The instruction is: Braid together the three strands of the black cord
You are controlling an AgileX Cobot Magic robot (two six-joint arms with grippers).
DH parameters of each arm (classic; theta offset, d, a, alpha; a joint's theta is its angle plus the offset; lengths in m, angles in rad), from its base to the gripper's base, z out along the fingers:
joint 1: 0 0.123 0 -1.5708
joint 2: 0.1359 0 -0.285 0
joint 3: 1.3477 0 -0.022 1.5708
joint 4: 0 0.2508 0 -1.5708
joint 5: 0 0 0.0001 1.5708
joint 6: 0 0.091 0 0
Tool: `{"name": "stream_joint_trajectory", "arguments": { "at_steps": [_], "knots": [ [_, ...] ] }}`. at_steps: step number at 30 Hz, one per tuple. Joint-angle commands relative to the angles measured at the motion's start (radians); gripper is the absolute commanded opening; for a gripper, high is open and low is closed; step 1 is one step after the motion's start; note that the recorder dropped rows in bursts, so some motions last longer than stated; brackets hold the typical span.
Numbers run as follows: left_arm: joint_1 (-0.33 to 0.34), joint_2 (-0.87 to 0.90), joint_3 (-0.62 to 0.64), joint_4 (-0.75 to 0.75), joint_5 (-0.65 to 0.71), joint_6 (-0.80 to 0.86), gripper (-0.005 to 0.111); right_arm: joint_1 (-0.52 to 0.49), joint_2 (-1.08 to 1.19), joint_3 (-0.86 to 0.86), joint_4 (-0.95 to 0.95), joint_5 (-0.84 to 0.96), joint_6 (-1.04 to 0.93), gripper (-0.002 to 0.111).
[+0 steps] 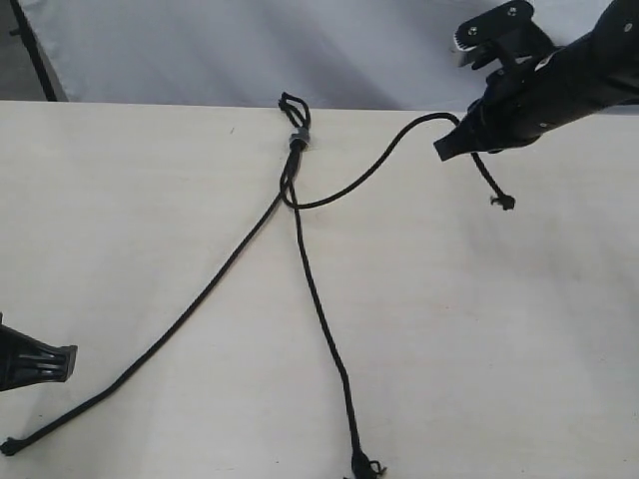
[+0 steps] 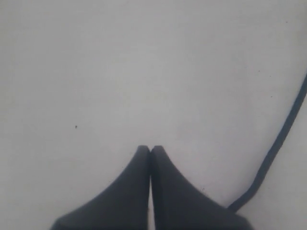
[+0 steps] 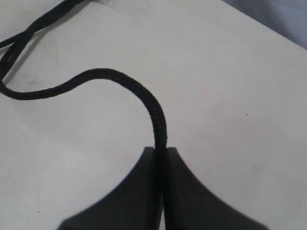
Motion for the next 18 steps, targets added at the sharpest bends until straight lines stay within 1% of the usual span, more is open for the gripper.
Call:
{"name": "stream_joint_trajectory", "arguments": {
  "at_steps": [1, 5, 10, 13, 15, 18],
  "knots": [
    [-0.005, -0.005, 0.007, 0.009, -0.002, -0.001, 0.000, -0.068, 0.008, 0.003, -0.005, -0.014, 0.151, 0.000],
    [-0.005, -0.005, 0.007, 0.009, -0.033, 0.014, 0.000, -0.082, -0.001, 0.003, -0.010, 0.093, 0.161, 0.000],
    [-0.005, -0.005, 0.007, 0.009, -0.038, 0.015, 0.000, -0.088, 0.031, 0.005, -0.010, 0.258, 0.174, 0.000],
    [-0.005, -0.005, 0.007, 0.009, -0.058, 0.029, 0.000, -0.088, 0.063, 0.007, -0.052, 0.336, 0.190, 0.000],
    [-0.005, -0.005, 0.007, 0.009, -0.065, 0.032, 0.000, -0.088, 0.091, 0.007, -0.106, 0.366, 0.252, 0.000],
    [-0.005, -0.005, 0.007, 0.006, -0.067, 0.034, 0.000, -0.088, 0.125, 0.014, -0.239, 0.373, 0.446, 0.000]
  ]
}}
